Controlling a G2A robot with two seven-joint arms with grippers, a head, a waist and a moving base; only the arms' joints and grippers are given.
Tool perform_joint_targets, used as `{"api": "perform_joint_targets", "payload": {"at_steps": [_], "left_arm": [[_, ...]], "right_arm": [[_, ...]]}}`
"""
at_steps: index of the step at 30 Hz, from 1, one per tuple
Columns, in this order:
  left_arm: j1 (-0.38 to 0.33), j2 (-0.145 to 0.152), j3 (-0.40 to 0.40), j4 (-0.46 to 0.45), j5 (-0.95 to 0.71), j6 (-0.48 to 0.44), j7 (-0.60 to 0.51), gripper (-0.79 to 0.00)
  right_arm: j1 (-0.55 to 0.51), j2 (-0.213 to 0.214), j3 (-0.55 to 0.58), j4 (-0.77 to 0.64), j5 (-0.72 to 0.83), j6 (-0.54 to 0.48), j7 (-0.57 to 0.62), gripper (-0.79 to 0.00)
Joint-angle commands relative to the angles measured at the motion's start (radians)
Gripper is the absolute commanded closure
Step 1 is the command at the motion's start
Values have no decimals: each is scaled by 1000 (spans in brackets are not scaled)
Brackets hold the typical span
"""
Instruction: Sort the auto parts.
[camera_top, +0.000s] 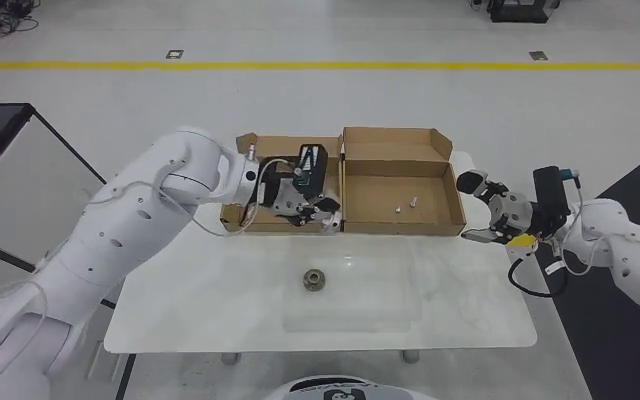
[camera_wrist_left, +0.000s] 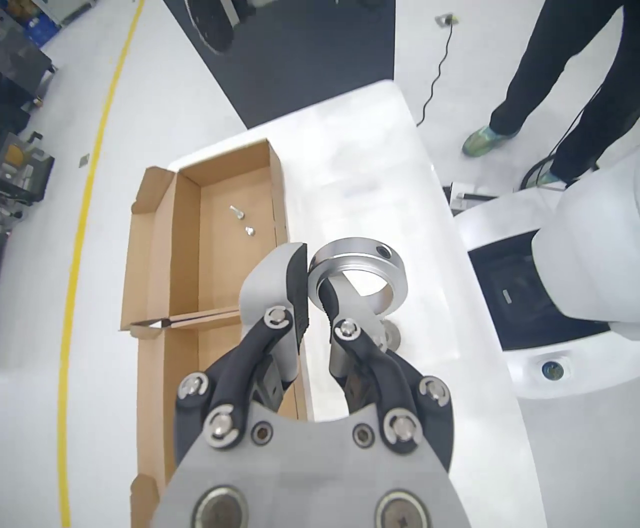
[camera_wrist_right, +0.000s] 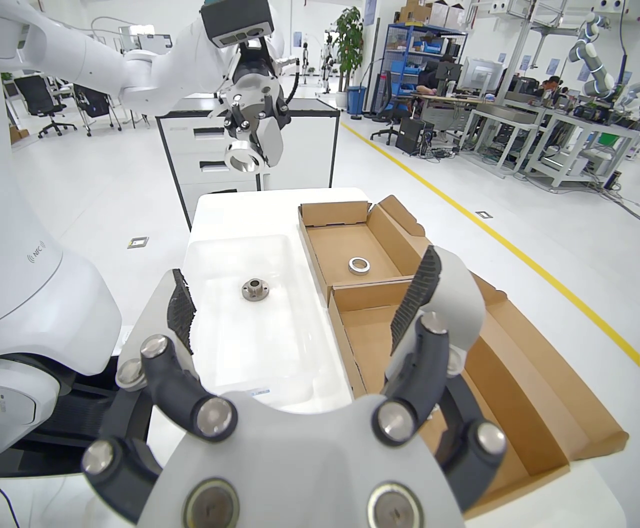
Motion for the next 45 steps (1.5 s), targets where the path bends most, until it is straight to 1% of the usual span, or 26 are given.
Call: {"api": "perform_joint_targets", "payload": {"at_steps": [1, 6, 9, 13, 15, 17, 18, 45], "left_arm": [[20, 12, -15, -7, 4, 0, 95, 0], [53, 44, -34, -18, 36, 0, 312, 0], [65, 63, -33, -30, 59, 0, 478, 0], [68, 90, -8, -55, 150, 0, 741, 0], [67, 105, 11, -58, 227, 0, 900, 0], [61, 119, 31, -59, 318, 0, 1090, 0], [60, 122, 34, -56, 337, 0, 1123, 0], [60, 122, 34, -56, 337, 0, 1123, 0]], "right_arm": [[0, 0, 0, 0, 0, 0, -1, -785], [0, 0, 0, 0, 0, 0, -1, -785], [0, 0, 0, 0, 0, 0, -1, -785], [0, 0, 0, 0, 0, 0, -1, -785], [0, 0, 0, 0, 0, 0, -1, -785], [0, 0, 0, 0, 0, 0, -1, -785], [0, 0, 0, 0, 0, 0, -1, -785], [0, 0, 0, 0, 0, 0, -1, -785]]}}
